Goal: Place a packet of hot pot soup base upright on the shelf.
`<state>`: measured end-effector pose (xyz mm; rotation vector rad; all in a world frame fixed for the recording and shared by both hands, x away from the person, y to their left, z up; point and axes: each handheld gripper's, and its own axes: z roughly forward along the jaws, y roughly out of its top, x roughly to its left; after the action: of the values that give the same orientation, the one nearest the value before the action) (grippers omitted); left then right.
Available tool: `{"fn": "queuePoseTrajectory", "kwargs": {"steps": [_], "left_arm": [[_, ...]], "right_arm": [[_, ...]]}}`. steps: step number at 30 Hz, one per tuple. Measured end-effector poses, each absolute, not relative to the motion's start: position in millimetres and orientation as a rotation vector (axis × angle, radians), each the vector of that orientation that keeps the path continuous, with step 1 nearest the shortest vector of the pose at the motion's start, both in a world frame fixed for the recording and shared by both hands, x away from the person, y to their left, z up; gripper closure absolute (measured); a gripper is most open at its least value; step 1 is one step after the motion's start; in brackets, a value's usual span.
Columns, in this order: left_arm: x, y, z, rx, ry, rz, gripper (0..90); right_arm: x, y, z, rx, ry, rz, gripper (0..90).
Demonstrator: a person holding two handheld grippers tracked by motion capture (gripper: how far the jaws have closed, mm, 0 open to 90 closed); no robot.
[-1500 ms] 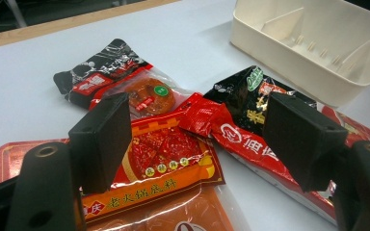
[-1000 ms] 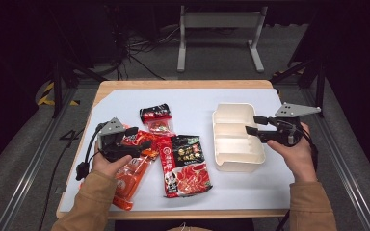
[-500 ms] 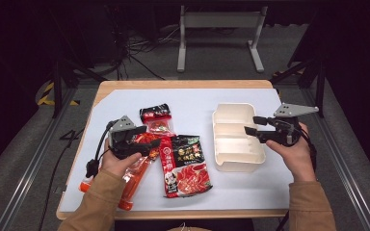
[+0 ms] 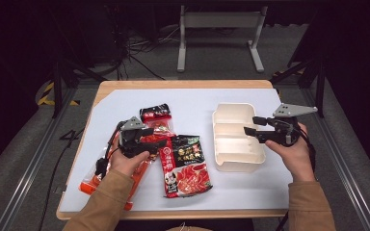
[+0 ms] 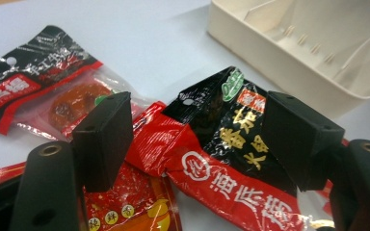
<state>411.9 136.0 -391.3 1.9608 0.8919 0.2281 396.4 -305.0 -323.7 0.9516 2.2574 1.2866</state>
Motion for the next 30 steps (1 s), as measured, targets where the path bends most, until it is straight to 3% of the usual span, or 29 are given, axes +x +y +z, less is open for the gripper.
{"fn": "queuePoseTrajectory", "kwargs": {"steps": [10, 24, 30], "left_arm": [[422.3, 125.6, -406.8, 2.031, 0.907, 0.158, 38.0], [432.7, 118.9, -425.4, 2.119, 1.007, 0.163, 36.3], [432.6, 115.8, -427.4, 2.168, 1.007, 0.164, 41.6]], "right_arm": [[398.8, -301.8, -329.9, 0.964, 2.273, 1.269, 42.9], [401.8, -292.6, -337.3, 0.961, 2.315, 1.227, 42.1], [402.2, -291.6, -337.8, 0.959, 2.319, 1.221, 41.7]]}}
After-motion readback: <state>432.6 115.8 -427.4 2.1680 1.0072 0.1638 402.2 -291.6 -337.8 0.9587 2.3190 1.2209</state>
